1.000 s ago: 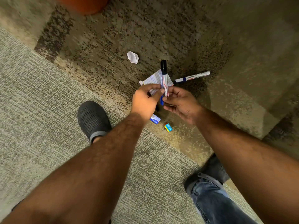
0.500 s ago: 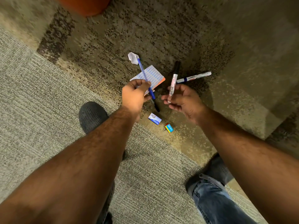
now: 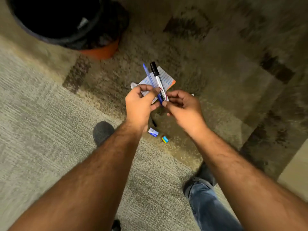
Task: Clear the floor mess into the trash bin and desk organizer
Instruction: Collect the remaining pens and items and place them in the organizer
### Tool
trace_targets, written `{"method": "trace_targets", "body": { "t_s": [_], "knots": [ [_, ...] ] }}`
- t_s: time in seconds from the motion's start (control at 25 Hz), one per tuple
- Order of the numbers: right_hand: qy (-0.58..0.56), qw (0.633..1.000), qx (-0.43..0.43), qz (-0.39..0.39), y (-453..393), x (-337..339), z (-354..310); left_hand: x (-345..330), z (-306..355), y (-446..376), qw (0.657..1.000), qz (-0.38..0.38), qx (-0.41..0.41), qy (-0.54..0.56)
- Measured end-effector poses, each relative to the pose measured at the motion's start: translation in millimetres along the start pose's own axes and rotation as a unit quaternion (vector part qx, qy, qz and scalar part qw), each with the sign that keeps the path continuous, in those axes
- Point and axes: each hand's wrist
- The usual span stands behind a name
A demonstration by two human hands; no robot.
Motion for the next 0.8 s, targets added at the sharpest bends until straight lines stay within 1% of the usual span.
{"method": "trace_targets", "body": {
  "t_s": [0.08,0.24,0.32,0.52,0.64,0.8],
  "knots": [
    [-0.024,0.999,0.029,0.027,23.9,12.3,-54.5,-15.0,48.8,28.5,1.0,-0.013,-0.021,0.017],
    [-0.059,0.991,0.109,0.058,84.5,44.8,-193.4,-42.0,171.9,107.9,0.993,-0.064,-0.099,0.018],
    [-0.068,0.985,0.146,0.06,119.9,59.0,-263.6,-49.8,235.4,151.2,0.987,-0.085,-0.131,0.027],
    [-0.058,0.974,0.21,0.058,195.3,90.0,-401.4,-63.0,361.9,248.1,0.971,-0.089,-0.217,0.045],
    [-0.024,0.965,0.256,0.049,239.1,119.4,-470.0,-70.7,418.8,309.1,0.961,-0.097,-0.251,0.058],
    [-0.019,0.966,0.249,0.064,281.9,151.9,-511.0,-84.4,455.3,371.9,0.958,-0.101,-0.264,0.047]
  ]
}}
Point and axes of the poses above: each hand's wrist, its own y-axis away from the middle knuckle, its own x-axis out of the back of the hand, z = x × y, and after that the axes turned 10 degrees about z, right-handed
